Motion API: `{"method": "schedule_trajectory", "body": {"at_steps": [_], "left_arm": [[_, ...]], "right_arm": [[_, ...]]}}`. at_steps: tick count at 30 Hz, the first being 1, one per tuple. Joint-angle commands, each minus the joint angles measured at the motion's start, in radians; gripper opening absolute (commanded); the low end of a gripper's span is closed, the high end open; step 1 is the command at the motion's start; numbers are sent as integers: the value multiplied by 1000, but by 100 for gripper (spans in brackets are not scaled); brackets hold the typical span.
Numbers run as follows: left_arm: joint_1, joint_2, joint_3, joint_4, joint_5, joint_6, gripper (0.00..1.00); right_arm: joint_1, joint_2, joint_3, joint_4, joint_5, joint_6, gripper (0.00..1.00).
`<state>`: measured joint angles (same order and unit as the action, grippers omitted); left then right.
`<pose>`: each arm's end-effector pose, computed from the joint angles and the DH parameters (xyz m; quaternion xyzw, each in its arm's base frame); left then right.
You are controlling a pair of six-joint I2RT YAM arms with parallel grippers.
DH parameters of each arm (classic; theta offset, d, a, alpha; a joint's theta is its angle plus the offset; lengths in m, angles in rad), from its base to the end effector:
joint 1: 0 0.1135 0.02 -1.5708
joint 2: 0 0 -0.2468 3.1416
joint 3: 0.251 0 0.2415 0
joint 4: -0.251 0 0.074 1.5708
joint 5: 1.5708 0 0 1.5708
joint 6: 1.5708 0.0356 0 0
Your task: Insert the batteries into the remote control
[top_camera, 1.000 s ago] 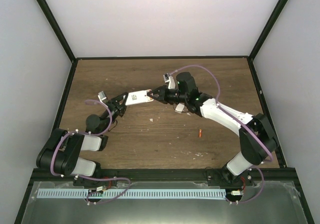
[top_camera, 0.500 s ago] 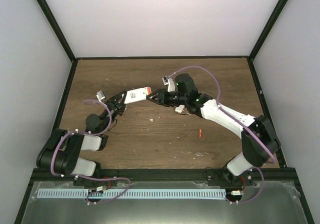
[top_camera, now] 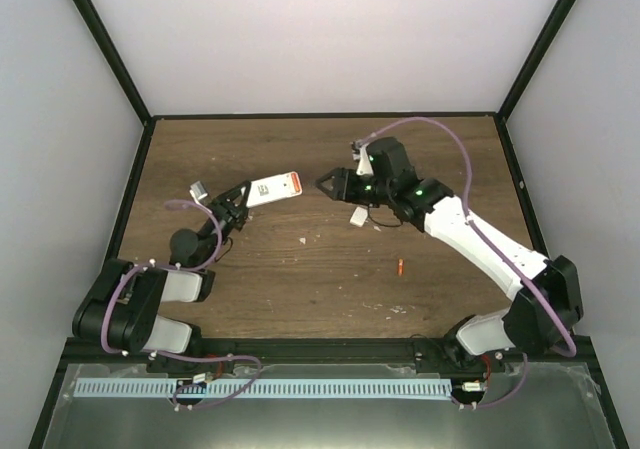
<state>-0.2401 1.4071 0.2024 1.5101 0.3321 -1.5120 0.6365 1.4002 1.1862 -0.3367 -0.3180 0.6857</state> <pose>0.2131 -0.0641 0.1924 -0.2391 0.5484 -0.6736 0.4341 0.2437 0.1940 0.3092 -0.0561 0.8634 0.4050 0.2957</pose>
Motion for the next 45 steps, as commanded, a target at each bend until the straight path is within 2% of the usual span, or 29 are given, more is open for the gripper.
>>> {"method": "schedule_trajectory", "body": {"at_steps": [1, 3, 5, 12, 16, 29, 45], "left_arm": [[18, -19, -27, 91, 11, 38, 0], [21, -19, -35, 88, 22, 42, 0], [22, -24, -37, 81, 37, 50, 0], [21, -69, -28, 13, 56, 78, 0], [19, -78, -23, -5, 63, 87, 0], [21, -71, -15, 0, 65, 88, 0], [19, -70, -10, -10, 65, 85, 0]], "right_arm": [[-44, -34, 0, -332, 327, -50, 55], [-47, -38, -21, -422, 418, -34, 55], [-48, -41, -53, -474, 444, -13, 54], [-49, -65, -205, -534, 430, 56, 43], [-48, -103, -279, -554, 452, 88, 42], [-48, -123, -422, -499, 477, 125, 38], [-122, -88, -503, -355, 395, 30, 38]]}}
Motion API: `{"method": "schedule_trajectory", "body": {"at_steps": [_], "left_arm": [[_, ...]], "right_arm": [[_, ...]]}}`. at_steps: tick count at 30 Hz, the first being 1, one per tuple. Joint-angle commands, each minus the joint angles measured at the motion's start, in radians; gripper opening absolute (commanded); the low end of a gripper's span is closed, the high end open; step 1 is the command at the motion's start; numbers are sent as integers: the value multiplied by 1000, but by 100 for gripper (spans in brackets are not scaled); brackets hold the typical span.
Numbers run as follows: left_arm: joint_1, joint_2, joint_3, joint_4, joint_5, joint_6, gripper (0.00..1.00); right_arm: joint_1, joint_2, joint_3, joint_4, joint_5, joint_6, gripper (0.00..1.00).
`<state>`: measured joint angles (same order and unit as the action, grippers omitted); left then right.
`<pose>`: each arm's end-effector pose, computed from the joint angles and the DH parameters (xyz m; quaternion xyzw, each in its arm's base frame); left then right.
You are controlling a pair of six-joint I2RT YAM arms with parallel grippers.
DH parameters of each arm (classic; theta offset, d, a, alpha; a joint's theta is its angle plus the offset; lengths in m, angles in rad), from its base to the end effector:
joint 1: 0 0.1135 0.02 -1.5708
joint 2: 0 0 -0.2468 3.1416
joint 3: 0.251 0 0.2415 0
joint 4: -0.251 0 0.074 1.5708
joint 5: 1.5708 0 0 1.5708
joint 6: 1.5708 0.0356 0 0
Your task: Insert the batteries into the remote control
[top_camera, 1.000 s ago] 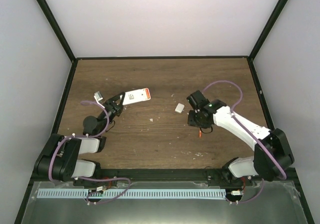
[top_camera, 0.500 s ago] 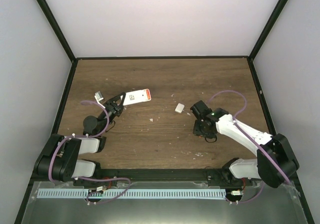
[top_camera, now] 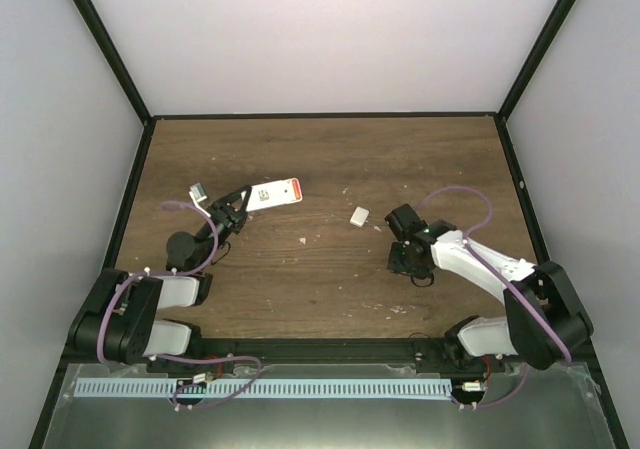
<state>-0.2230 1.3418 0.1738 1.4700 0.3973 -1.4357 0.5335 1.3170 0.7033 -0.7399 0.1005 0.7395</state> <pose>0.2045 -0.0605 0.1939 -0.2005 0.5680 -0.6613 0.4470 0.1804 0.1024 0.1599 0.1075 0.9870 0.0242 0.1167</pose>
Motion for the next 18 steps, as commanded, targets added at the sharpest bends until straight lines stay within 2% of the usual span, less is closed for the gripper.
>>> {"method": "schedule_trajectory", "body": {"at_steps": [1, 18], "left_arm": [[2, -3, 17, 30, -1, 8, 0], [4, -3, 18, 30, -7, 9, 0]], "right_arm": [[-20, 0, -23, 54, -26, -27, 38], [-23, 56, -41, 81, -33, -69, 28]]}}
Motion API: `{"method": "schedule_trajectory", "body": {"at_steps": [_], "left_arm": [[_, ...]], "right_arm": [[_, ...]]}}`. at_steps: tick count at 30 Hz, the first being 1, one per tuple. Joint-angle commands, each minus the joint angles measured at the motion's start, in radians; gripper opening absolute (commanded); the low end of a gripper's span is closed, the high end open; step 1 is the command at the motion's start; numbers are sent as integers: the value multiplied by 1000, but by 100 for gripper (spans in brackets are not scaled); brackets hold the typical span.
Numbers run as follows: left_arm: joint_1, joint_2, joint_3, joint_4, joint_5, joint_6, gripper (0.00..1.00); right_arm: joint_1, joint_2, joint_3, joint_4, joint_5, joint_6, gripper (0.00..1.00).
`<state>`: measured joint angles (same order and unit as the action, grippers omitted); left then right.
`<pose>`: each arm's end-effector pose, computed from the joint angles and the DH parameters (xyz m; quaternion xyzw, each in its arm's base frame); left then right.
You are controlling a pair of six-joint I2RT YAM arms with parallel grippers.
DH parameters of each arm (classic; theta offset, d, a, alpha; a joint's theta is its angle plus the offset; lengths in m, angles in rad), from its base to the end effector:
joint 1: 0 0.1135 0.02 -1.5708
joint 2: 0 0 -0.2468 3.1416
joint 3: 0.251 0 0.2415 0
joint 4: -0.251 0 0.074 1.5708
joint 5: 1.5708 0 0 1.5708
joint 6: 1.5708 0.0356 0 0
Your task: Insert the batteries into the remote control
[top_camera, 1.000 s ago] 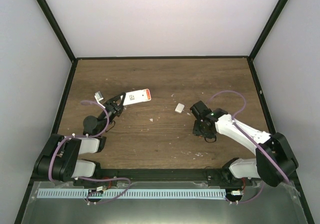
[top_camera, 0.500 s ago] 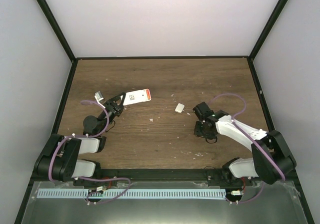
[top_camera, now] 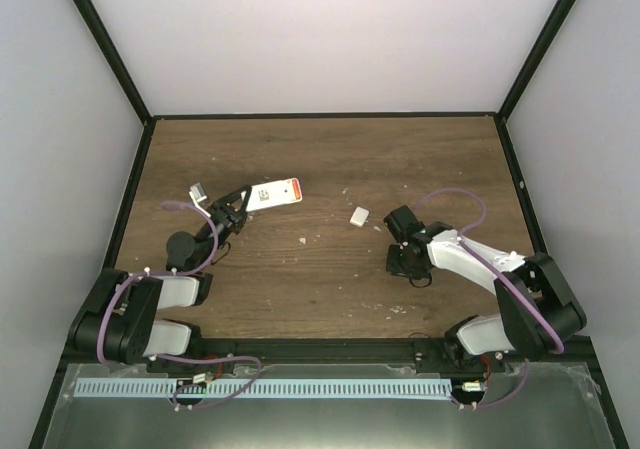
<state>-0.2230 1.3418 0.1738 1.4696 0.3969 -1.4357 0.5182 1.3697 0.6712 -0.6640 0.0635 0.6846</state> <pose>0.2046 -0.0605 0.1939 -0.2008 0.5681 -0.6612 0.4470 0.1845 0.1026 0.1437 0.0859 0.9904 0.0328 0.1035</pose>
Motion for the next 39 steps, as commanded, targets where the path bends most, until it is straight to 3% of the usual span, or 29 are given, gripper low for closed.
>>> {"method": "schedule_trajectory", "body": {"at_steps": [1, 23, 29, 34, 39], "left_arm": [[3, -1, 19, 32, -6, 8, 0], [3, 10, -1, 64, -14, -2, 0], [3, 26, -9, 91, -16, -12, 0], [-1, 35, -10, 95, -12, -8, 0], [-20, 40, -12, 100, -22, -8, 0]], "right_arm": [[-8, 7, -8, 1, 4, -16, 27], [-8, 11, 14, -18, 3, -28, 1], [-4, 14, 82, -55, 0, -44, 1], [48, 33, 213, -109, -31, -51, 1], [161, 154, 563, -264, -47, -75, 1]]}}
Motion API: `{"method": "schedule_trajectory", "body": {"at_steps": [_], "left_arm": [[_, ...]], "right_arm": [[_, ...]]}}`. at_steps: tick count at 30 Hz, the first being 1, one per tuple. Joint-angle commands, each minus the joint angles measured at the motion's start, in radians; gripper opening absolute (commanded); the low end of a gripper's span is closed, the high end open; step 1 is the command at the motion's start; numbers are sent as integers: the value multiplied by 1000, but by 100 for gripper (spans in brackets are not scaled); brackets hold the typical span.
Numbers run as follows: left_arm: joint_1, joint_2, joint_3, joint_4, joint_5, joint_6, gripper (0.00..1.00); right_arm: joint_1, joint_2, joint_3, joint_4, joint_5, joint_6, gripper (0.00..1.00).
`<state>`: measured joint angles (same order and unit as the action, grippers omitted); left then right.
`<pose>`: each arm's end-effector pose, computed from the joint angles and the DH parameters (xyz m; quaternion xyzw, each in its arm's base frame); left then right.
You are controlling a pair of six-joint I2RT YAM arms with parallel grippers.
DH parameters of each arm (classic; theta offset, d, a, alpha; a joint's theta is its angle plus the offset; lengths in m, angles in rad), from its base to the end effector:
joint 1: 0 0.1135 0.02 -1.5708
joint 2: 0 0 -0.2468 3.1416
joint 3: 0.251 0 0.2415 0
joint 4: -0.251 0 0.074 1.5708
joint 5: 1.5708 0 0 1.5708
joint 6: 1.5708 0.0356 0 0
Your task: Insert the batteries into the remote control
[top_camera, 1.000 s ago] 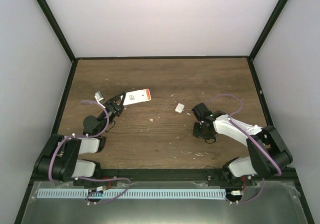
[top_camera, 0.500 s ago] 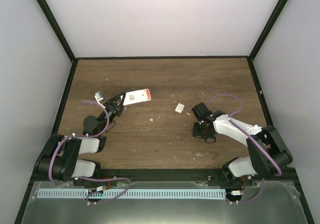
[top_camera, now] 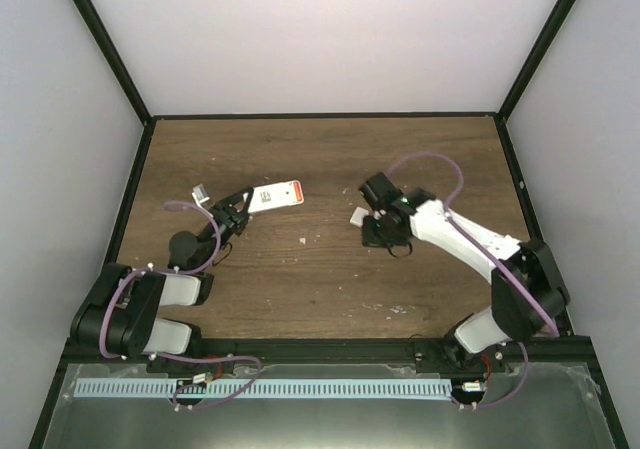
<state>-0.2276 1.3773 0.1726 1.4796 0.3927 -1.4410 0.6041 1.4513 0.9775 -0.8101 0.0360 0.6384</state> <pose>0.2065 -0.0618 0.1878 -0.2097 0.5750 -0.6584 0.4380 0.2123 0.1450 0.2001 0.0196 0.9894 0.0687 0.1266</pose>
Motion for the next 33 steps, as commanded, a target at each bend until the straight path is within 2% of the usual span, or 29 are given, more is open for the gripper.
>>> {"method": "schedule_trajectory", "body": {"at_steps": [1, 6, 11, 17, 22, 33], "left_arm": [[-20, 1, -13, 92, -23, -3, 0], [-28, -24, -26, 84, -40, -4, 0], [-32, -72, -32, 5, -48, 13, 0], [-43, -103, -28, -51, -54, 25, 0], [-75, -106, -33, -87, -89, 19, 0], [-119, -104, -15, -97, -130, 18, 0]], "right_arm": [[94, 96, 331, -151, -29, -35, 1], [110, 171, 611, -270, -65, -54, 1], [123, 224, 777, -350, -115, -88, 1], [150, 265, 852, -341, -216, -82, 1], [182, 300, 927, -347, -240, -82, 1], [196, 365, 976, -385, -327, -72, 1]]}}
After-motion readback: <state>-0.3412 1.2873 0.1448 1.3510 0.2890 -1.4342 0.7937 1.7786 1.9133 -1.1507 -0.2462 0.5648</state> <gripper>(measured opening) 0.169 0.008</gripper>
